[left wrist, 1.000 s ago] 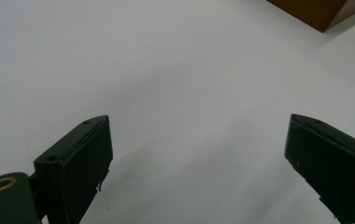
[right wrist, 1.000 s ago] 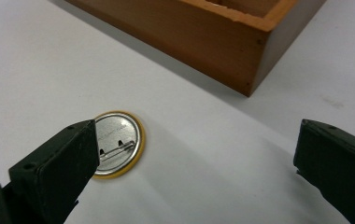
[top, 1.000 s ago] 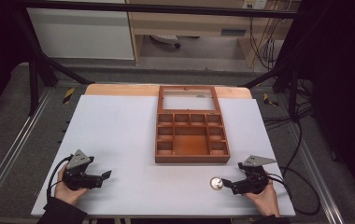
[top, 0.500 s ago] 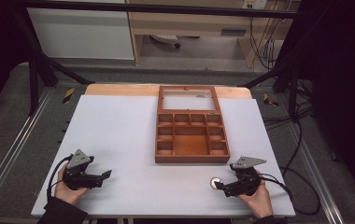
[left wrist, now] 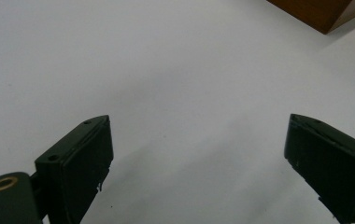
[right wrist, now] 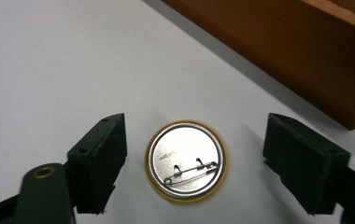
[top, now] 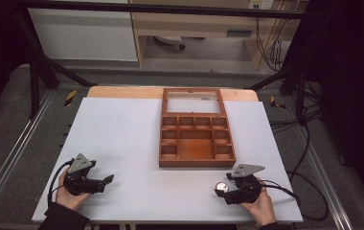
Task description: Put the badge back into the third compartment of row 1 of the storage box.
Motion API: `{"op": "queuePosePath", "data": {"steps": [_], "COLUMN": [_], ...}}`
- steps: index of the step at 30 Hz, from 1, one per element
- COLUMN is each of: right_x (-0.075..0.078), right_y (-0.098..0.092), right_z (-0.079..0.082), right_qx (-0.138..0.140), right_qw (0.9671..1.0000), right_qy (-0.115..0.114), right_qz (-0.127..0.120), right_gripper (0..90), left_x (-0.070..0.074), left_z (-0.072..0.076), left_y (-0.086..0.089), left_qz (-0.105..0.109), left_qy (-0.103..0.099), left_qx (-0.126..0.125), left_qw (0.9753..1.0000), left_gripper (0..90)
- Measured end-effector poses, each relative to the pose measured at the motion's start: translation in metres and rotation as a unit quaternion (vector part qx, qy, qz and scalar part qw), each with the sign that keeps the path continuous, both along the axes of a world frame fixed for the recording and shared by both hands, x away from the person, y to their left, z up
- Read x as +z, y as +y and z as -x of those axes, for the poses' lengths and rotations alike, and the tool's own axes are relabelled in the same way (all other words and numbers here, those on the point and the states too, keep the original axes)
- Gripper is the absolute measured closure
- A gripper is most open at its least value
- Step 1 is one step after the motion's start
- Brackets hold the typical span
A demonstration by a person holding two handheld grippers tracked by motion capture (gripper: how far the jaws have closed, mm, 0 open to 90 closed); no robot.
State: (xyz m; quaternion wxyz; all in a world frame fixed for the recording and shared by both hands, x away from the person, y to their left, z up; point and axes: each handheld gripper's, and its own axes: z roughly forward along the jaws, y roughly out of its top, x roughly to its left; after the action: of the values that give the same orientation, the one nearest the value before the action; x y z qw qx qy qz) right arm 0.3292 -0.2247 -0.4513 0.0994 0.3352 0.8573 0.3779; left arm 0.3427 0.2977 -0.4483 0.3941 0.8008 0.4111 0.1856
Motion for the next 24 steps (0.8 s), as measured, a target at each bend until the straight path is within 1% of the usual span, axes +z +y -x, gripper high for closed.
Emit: {"op": "queuePosePath", "data": {"steps": [2,3,6,9,11,21,24], "right_x": [0.0006,0.0007,0.0001,-0.001,-0.0006,-0.0008,-0.0005], "right_y": [0.0003,0.0014,0.0049,0.0064,0.0059,0.0059,0.0058], "right_z": [0.0015,0.0022,0.0041,0.0052,0.0054,0.0057,0.0054], "right_qx": [0.005,0.011,0.02,0.026,0.028,0.031,0.032], "right_qw": [1.0,0.9999,0.9993,0.9987,0.9986,0.9984,0.9985], "right_qy": [0.0,-0.005,-0.012,-0.018,-0.02,-0.02,-0.02], "right_qz": [0.003,0.012,0.029,0.04,0.042,0.042,0.041], "right_gripper": [28.9,29.9,33.4,38.1,40.4,41.7,44.1], "left_x": [-0.0001,-0.0001,-0.0001,0.0,-0.0001,-0.0005,-0.0005], "left_z": [0.0001,0.0002,0.0003,0.0003,0.0002,0.0,0.0], "left_y": [0.0002,0.0003,0.0003,0.0001,0.0002,-0.0003,-0.0003], "left_qz": [0.0,0.0,0.001,0.001,0.0,0.0,0.0], "left_qy": [0.0,0.0,0.0,0.0,0.0,0.001,0.001], "left_qx": [0.0,0.0,0.001,0.0,0.0,-0.001,-0.001], "left_qw": [1.0,1.0,1.0,1.0,1.0,1.0,1.0], "left_gripper": [7.5,7.5,7.6,7.7,7.8,8.0,8.2]}}
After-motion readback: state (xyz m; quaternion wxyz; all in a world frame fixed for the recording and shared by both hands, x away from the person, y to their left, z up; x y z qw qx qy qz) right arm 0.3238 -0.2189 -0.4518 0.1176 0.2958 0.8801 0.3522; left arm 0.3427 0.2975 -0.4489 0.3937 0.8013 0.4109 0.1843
